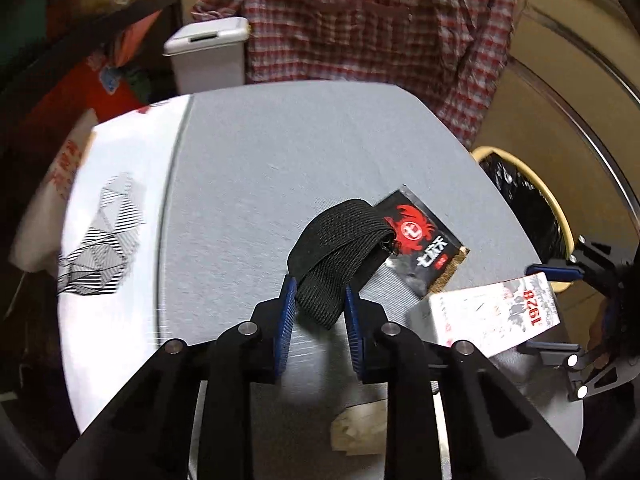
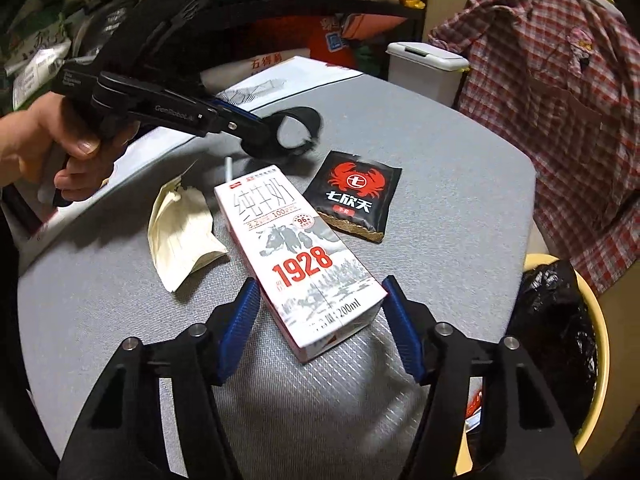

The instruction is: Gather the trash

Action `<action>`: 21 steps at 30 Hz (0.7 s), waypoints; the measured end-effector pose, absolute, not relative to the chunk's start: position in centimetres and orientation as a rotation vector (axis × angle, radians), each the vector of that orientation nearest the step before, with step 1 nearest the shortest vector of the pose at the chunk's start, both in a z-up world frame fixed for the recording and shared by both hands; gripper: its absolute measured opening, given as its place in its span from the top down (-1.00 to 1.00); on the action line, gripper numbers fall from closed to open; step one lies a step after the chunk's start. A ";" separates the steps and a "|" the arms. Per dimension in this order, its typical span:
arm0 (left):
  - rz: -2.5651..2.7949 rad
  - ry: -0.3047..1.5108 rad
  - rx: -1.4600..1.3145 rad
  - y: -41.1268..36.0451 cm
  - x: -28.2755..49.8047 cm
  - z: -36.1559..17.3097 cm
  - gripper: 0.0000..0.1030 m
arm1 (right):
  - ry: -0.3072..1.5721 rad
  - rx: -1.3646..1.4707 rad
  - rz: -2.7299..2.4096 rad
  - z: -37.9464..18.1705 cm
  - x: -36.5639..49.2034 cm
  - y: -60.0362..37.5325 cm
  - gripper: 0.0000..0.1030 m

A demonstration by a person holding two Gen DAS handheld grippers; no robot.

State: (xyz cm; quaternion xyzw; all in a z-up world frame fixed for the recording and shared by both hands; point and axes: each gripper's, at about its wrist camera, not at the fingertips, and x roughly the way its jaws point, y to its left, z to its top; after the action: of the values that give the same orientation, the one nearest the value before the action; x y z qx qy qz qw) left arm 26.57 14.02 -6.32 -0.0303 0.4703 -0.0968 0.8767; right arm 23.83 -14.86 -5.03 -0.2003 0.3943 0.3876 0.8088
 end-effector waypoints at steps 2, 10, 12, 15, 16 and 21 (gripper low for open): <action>-0.180 0.981 -0.078 14.9 26.6 -6.1 0.54 | 0.854 -0.395 0.821 -4.6 24.0 -15.7 -0.15; -0.167 1.064 -0.117 16.4 26.0 -7.2 0.48 | 0.906 -0.434 0.829 -5.5 23.2 -15.9 -0.22; -0.170 1.068 -0.099 16.2 25.8 -7.5 0.25 | 0.899 -0.444 0.822 -5.5 23.1 -15.5 -0.29; -0.168 1.055 -0.073 16.0 25.6 -7.6 0.08 | 0.894 -0.451 0.819 -5.6 23.4 -15.0 -0.30; -0.165 1.052 -0.071 16.0 25.7 -7.6 0.07 | 0.894 -0.454 0.814 -5.7 23.6 -14.9 -0.30; -0.165 1.046 -0.086 16.2 26.2 -7.6 0.07 | 0.894 -0.462 0.811 -6.1 24.1 -14.3 -0.30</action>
State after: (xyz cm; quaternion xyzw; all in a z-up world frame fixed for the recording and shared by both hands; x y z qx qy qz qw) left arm 26.17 16.23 -7.61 -0.0409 0.4989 -0.0786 0.8621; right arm 24.05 -14.25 -6.06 -0.2152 0.4165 0.3777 0.7984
